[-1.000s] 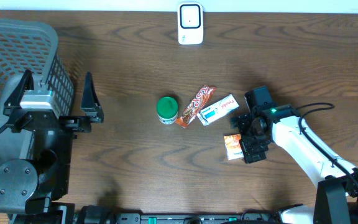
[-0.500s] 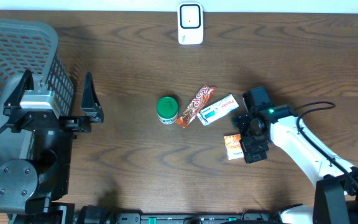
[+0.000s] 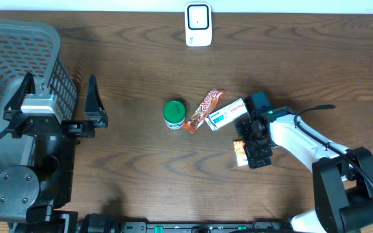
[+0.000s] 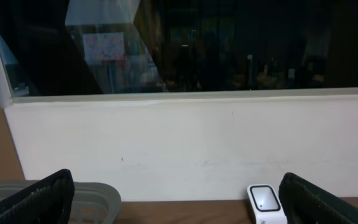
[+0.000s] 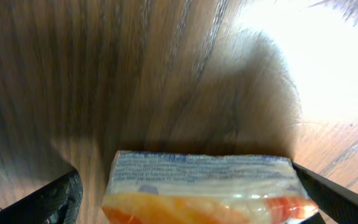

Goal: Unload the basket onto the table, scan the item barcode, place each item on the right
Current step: 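Grasp the orange box on the table with the right gripper, then lift the orange box and carry it up to the white scanner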

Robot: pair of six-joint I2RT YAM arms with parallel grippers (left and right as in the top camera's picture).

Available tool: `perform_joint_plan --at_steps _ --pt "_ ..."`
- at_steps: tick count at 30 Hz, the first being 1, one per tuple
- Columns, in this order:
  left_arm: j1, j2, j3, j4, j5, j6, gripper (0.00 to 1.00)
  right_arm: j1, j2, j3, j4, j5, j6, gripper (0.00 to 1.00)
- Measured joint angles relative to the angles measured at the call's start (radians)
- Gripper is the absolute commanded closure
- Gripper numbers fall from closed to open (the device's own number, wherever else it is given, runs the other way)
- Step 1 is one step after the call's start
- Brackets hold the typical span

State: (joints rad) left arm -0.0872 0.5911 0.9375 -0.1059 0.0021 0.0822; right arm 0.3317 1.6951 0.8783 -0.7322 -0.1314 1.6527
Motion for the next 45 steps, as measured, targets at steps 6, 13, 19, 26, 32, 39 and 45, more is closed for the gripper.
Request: perform_joint_plan --at_steps 6,13,19,26,32,39,45 --pt "0.0 0.0 0.0 -0.001 0.0 0.0 0.01 0.007 0.007 0.006 0.003 -0.016 0.005 0.26" --pt "0.0 0.0 0.0 -0.001 0.0 0.0 0.01 0.03 0.011 0.009 0.002 -0.032 -0.036 0.31" --pt "0.0 -0.007 0.0 -0.001 0.0 0.0 0.01 0.03 0.011 0.009 0.015 -0.05 -0.129 0.32" --pt "0.0 -0.01 0.0 -0.001 0.0 0.0 0.01 0.027 0.011 0.012 0.043 -0.111 -0.297 0.31" --pt "0.0 -0.01 0.0 -0.001 0.0 0.0 0.01 -0.018 0.032 0.016 0.066 -0.33 -0.534 0.32" --pt "0.0 -0.01 0.0 -0.001 0.0 0.0 0.01 -0.107 0.044 0.017 -0.024 -0.653 -0.768 0.3" --pt "0.0 -0.01 0.0 -0.002 0.0 0.0 0.01 -0.134 0.044 0.018 -0.045 -0.918 -0.86 0.3"
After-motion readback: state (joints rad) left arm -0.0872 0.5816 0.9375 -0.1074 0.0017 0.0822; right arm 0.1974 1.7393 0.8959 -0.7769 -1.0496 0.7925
